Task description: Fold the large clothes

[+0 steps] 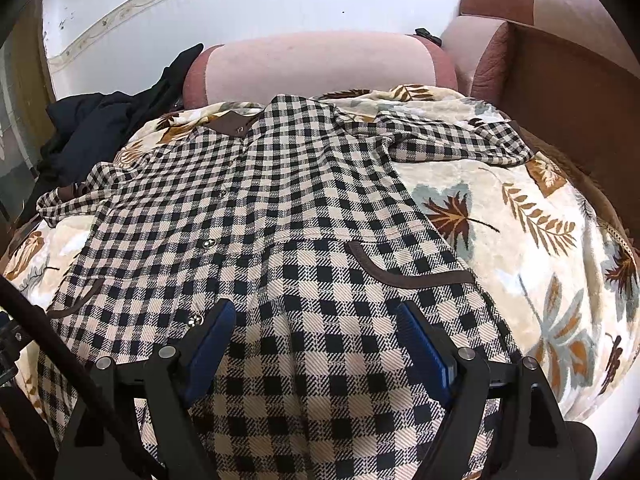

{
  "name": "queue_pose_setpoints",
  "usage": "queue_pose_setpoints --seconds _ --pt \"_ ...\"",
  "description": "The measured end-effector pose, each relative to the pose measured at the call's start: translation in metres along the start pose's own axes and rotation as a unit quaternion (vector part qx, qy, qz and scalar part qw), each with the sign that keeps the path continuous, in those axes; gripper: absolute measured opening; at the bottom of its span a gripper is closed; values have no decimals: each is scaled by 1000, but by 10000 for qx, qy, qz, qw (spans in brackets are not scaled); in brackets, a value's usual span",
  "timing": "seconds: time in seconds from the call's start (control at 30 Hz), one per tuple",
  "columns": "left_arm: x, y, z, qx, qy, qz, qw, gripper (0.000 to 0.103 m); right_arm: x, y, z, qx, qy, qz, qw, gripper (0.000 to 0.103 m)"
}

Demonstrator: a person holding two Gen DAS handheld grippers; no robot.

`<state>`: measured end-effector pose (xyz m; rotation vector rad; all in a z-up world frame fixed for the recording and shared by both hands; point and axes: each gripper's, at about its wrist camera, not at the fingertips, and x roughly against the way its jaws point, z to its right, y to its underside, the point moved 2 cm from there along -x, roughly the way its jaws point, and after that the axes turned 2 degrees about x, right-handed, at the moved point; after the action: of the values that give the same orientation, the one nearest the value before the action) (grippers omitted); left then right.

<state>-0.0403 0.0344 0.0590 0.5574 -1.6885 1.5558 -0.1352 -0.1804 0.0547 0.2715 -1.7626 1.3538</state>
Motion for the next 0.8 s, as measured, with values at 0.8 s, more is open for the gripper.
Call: queue_pose_setpoints --seconds 0.8 --pt "43 13 -24 157 164 393 9990 102 50 14 -29 440 141 365 9983 86"
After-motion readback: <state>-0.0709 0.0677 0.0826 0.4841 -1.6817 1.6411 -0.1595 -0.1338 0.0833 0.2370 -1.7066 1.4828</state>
